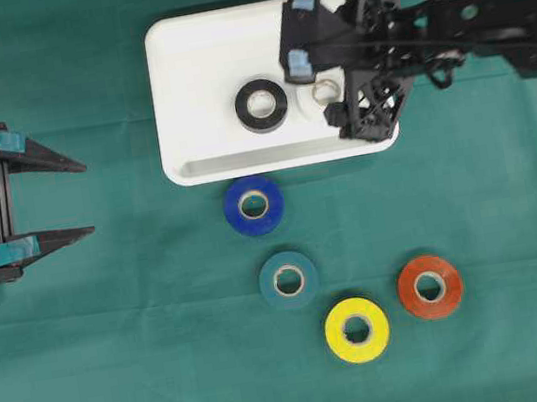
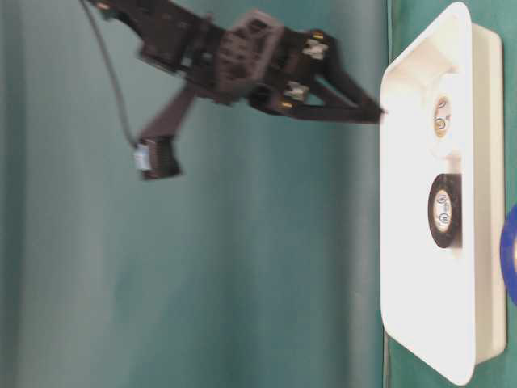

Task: Pick up the tape from a random location and place it into the white case.
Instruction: 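Lower the white roll beside the black roll and open the right gripper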

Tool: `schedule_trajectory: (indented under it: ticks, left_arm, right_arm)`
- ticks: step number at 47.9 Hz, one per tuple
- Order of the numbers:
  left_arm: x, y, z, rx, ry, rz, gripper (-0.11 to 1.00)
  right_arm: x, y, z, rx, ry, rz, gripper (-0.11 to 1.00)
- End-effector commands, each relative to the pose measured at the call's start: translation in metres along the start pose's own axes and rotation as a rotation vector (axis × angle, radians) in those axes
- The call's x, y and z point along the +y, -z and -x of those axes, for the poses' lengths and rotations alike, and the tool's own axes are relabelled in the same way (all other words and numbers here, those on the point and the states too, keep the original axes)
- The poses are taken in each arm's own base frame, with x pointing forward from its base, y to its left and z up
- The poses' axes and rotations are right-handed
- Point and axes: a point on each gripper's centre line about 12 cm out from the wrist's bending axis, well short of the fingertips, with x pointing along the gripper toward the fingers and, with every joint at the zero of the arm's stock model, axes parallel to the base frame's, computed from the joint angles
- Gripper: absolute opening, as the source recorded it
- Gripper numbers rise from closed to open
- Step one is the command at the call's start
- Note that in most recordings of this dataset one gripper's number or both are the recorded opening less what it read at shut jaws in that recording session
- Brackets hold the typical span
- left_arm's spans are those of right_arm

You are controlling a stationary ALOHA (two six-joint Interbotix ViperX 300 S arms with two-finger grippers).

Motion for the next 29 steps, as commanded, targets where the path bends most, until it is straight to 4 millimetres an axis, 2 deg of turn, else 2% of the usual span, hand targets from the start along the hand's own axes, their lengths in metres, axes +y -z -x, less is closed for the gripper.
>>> schedule_trajectory:
  ticks: [1,7,19,29]
  left_arm:
    - [0.001,-0.005,0.000,-0.011,-0.003,0.003,0.98]
    - [0.001,-0.005,0.000,-0.012,-0.003,0.003,0.98]
    - [0.001,-0.005,-0.001,-0.009,-0.003,0.003,0.98]
    - [0.001,-0.005,0.000,-0.011,-0.003,0.003,0.98]
  right_arm:
    - [-0.004,-0.015,0.031,-0.076,0.006,-0.004,0.88]
    - [-0.006,-0.017,0.043,-0.107,0.008,-0.004,0.88]
    - [-0.004,-0.017,0.043,-0.115,0.004,-0.001,0.87]
    - [0.018,-0.017,0.046,-0.130,-0.034,0.039,0.87]
